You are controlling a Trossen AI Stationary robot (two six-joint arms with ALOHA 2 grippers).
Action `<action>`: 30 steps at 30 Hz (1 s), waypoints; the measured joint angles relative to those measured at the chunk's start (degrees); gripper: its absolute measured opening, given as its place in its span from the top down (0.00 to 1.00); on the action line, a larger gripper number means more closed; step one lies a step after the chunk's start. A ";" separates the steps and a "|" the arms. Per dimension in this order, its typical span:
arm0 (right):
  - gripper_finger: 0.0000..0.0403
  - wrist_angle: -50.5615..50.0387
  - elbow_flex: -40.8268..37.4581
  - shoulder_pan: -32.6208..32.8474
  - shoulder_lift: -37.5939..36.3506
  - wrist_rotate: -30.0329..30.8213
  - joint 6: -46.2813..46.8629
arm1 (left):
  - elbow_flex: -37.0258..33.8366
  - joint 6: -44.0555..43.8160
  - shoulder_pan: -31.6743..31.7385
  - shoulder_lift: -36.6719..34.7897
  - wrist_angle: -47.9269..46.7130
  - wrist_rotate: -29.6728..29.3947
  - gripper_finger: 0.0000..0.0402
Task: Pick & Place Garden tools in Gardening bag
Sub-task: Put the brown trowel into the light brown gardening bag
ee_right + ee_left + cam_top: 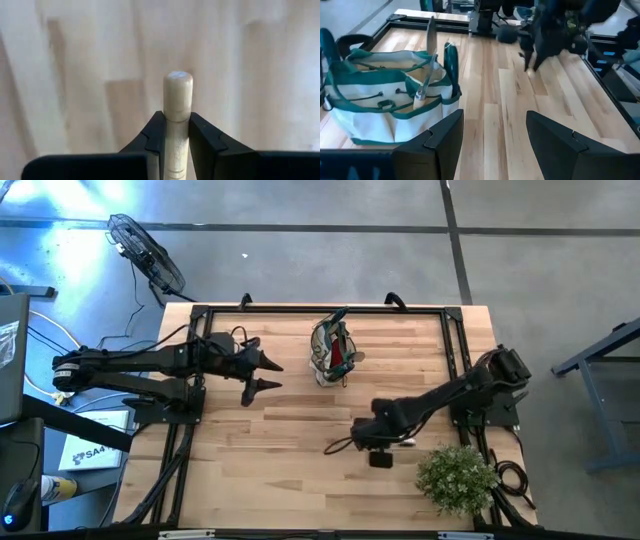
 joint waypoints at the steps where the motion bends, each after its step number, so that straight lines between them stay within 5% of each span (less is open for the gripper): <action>1: 0.89 -1.75 1.93 -0.03 -0.04 1.59 -0.39 | -0.07 0.26 -0.01 0.00 0.09 0.16 0.48; 14: 0.89 -9.98 18.30 -1.18 -1.54 19.62 -9.83 | -5.16 7.53 0.00 0.00 16.79 0.09 0.48; 22: 0.89 11.93 18.60 -4.00 -9.72 22.78 -20.16 | -7.30 3.20 0.00 4.29 34.45 2.37 0.48; 30: 0.89 24.03 18.60 -6.34 -9.39 17.91 -29.65 | -6.07 -0.78 0.00 16.74 53.34 9.53 0.48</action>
